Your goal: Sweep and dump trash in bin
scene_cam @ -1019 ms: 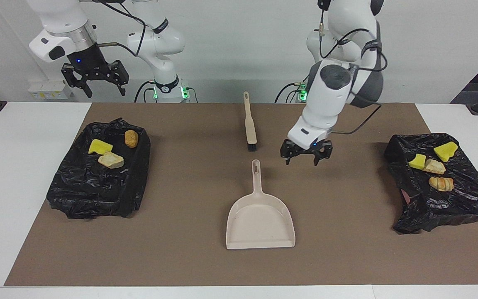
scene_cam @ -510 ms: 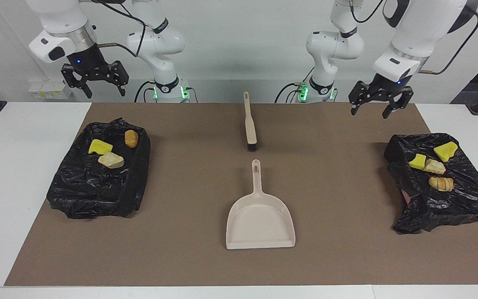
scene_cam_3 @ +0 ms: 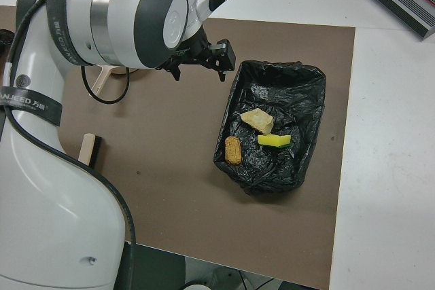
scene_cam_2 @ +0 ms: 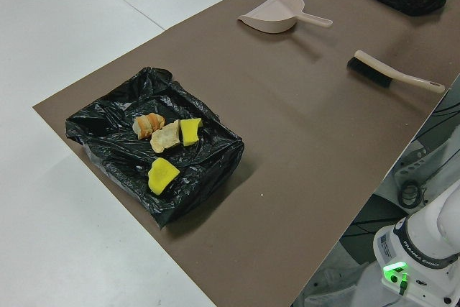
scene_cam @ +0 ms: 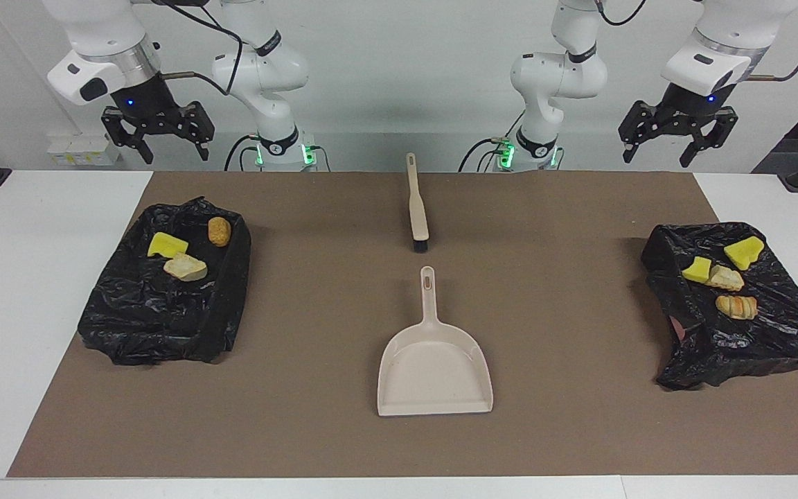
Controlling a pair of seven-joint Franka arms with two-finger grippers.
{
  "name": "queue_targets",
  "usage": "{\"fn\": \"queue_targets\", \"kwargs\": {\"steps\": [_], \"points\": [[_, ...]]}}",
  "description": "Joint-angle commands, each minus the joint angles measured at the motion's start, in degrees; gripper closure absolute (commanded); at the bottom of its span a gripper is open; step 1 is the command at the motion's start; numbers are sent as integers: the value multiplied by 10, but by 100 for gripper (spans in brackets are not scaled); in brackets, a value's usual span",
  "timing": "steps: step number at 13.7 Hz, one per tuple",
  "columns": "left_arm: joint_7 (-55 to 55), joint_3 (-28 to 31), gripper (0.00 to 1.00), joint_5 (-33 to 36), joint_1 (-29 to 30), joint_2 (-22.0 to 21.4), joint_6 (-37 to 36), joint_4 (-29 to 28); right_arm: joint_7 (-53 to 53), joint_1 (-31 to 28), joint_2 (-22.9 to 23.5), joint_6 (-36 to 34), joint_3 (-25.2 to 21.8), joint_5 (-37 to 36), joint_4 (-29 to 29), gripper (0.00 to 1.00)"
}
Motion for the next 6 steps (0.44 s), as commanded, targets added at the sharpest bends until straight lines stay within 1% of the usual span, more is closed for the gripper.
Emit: {"fn": "queue_targets", "kwargs": {"steps": [1, 3, 6], "points": [[4, -4, 0, 6, 5, -11, -16, -9, -17, -7, 0, -4, 2, -1, 1, 0], [0, -5, 0, 6, 5, -19, -17, -20, -17, -7, 0, -4, 2, -1, 1, 0], [-2, -5, 0, 6, 5, -19, -17, -20, -18, -7, 0, -4, 2, -1, 1, 0]]}}
